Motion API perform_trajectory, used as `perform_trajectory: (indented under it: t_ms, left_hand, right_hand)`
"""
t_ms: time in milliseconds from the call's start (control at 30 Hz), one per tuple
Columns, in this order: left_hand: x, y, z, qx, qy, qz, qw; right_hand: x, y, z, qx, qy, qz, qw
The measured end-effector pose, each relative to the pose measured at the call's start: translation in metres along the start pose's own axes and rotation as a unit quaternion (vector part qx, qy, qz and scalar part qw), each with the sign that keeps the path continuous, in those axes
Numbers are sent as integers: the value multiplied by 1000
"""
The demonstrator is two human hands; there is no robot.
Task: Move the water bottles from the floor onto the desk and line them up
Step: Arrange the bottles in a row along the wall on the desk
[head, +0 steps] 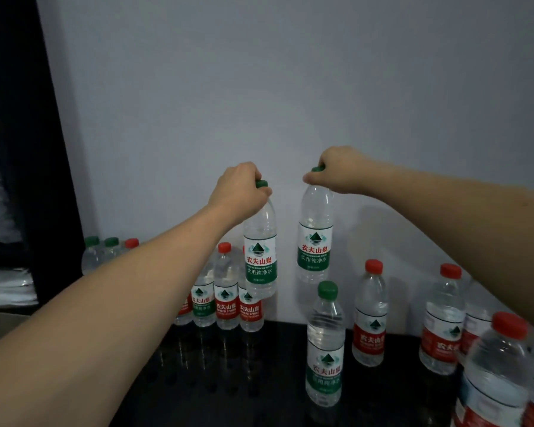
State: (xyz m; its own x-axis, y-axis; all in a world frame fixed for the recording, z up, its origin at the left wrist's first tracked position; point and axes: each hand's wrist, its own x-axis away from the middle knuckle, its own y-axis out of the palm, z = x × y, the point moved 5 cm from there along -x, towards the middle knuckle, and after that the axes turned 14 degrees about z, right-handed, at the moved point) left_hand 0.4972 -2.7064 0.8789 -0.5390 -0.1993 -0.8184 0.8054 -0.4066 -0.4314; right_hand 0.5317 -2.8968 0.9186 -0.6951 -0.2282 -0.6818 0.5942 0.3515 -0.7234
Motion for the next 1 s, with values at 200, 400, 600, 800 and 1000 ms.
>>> perform_trajectory:
  t_ms: [200, 400, 600, 800, 1000]
  left_hand:
    - [19, 53, -22, 10, 10, -20, 1000]
    - [48, 102, -39, 11, 4, -54, 998]
    - [72, 136, -55, -5, 15, -71, 997]
    - [87, 153, -68, -20, 32, -67, 997]
    - [84, 160, -72, -31, 48, -72, 996]
  right_hand:
    - [7, 66, 21, 2, 12, -38, 999]
    - [20, 125, 34, 6, 18, -97, 995]
    - [34, 170, 38, -5, 23, -112, 993]
    - [42, 197, 40, -1, 16, -130, 991]
    - [44, 205, 41, 10, 16, -121, 992]
